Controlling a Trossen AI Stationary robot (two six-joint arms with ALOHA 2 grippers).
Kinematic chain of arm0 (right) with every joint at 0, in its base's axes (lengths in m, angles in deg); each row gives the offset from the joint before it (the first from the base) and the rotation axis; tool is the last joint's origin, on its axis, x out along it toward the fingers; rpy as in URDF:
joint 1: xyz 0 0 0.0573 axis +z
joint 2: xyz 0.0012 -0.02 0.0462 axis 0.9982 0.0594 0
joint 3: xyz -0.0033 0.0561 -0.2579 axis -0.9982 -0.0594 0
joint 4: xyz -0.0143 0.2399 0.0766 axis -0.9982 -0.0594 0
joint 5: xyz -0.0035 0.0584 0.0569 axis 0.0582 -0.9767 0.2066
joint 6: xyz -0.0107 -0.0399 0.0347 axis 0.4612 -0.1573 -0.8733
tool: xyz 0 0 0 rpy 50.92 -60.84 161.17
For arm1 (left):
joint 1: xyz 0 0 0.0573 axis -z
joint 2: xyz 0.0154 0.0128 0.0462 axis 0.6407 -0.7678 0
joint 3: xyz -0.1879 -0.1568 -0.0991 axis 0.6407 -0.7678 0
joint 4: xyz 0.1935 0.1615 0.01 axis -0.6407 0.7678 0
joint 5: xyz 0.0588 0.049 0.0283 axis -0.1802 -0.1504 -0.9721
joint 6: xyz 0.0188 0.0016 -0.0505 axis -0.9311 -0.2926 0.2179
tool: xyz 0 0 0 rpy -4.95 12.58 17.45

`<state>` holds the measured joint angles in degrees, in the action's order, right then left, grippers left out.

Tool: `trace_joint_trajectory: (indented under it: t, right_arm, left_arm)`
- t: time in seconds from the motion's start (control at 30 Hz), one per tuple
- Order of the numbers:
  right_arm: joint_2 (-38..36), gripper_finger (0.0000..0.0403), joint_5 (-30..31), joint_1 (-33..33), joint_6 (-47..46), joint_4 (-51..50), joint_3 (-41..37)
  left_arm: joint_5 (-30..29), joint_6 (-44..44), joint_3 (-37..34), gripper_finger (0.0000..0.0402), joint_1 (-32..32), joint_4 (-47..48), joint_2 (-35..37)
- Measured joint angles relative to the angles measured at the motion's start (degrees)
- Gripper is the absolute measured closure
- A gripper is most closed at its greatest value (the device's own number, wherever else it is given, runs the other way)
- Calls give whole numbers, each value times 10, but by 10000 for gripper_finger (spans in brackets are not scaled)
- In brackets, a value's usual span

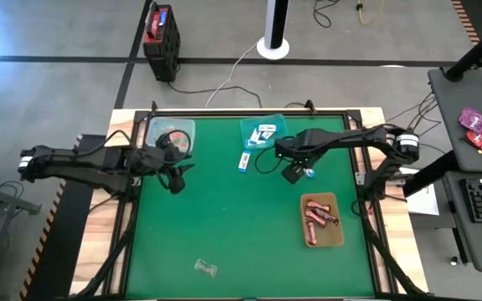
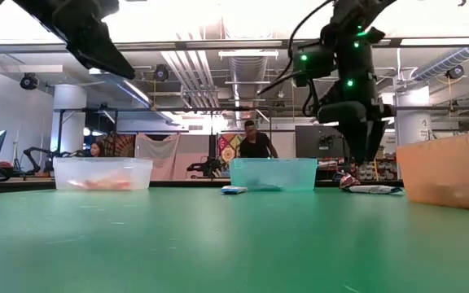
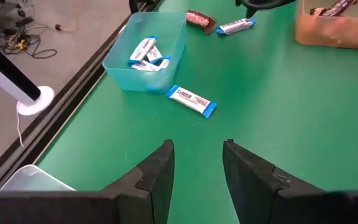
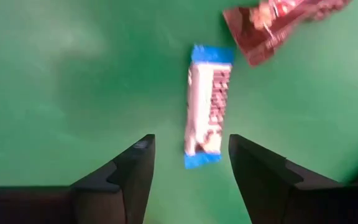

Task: Sort candy by brand, put in halloween buckets
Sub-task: Put the white chocolate into the light blue bin

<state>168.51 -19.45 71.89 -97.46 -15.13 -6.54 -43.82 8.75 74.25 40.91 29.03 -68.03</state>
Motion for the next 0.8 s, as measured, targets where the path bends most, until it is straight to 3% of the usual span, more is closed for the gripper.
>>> trace_joint_trajectory:
  t: [0.4, 0.8]
  right_arm:
    - [-11, 196, -4, -45, 18, 109, -105]
    - [-11, 245, -16, -45, 25, 170, -138]
  left_arm:
    - [0, 8, 0, 280, 1, -6, -8]
    - [-1, 8, -3, 280, 1, -19, -23]
